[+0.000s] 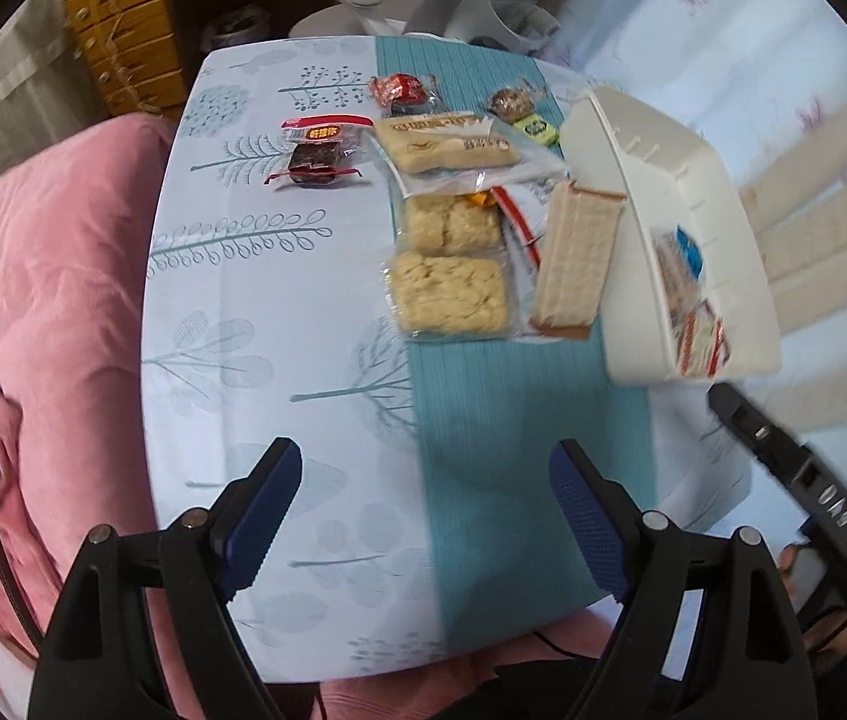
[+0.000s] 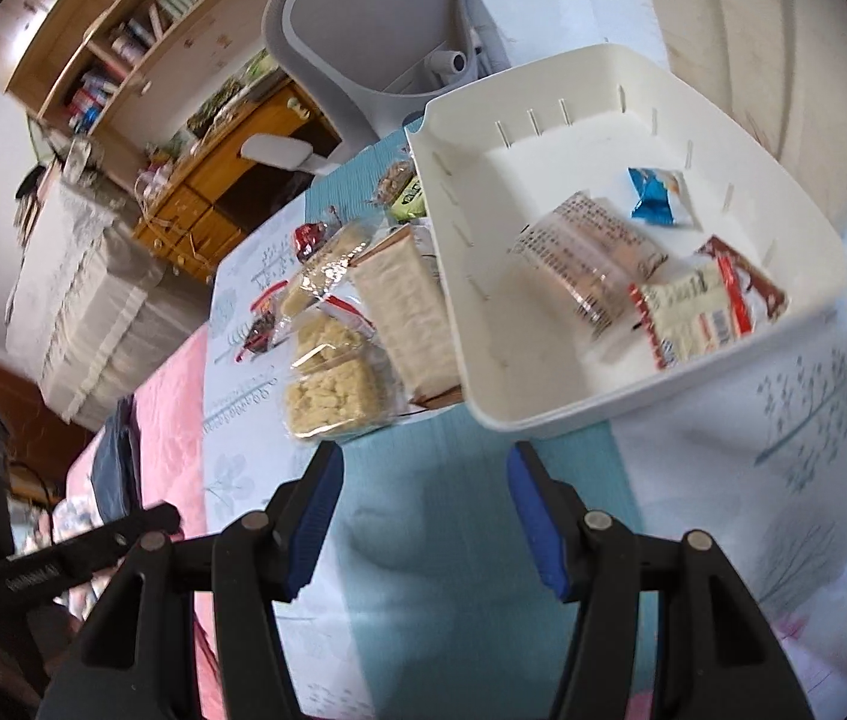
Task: Organize snacks
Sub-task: 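Reach the left tool to the cracker bag while the right tool grasps the paper-wrapped biscuit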
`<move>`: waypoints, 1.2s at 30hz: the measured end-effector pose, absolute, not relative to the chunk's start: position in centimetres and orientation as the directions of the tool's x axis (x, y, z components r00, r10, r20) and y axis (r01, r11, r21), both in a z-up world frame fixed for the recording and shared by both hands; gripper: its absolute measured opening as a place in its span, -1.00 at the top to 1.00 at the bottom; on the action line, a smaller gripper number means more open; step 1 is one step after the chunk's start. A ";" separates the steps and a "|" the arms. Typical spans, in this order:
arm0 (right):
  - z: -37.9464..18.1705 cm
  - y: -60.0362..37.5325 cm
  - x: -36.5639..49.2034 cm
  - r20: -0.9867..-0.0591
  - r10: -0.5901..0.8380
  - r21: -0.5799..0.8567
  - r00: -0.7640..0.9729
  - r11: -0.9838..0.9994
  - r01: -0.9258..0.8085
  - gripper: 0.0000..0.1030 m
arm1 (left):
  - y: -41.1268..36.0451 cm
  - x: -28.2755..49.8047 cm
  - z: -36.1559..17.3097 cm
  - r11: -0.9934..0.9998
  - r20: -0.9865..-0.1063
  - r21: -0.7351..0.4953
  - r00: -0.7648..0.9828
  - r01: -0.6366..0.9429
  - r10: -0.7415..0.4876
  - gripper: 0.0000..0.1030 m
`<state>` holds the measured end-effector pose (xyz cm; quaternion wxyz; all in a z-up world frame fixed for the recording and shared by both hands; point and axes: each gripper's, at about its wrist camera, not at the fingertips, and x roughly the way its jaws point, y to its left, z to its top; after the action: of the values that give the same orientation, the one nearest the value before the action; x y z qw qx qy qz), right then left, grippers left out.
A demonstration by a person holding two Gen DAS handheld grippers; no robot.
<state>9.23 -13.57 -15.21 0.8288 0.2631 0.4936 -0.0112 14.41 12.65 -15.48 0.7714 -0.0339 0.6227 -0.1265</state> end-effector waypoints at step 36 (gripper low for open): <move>-18.3 -8.4 19.6 -0.808 0.037 0.175 0.588 0.968 0.179 -0.32 | 8.2 22.1 -27.6 0.909 -0.937 -0.216 0.188 0.356 -0.296 -0.69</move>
<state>19.60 -8.37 -18.35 0.8830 0.1195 0.4522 -0.0402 22.05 8.16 -27.63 0.7702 0.0249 0.6012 -0.2115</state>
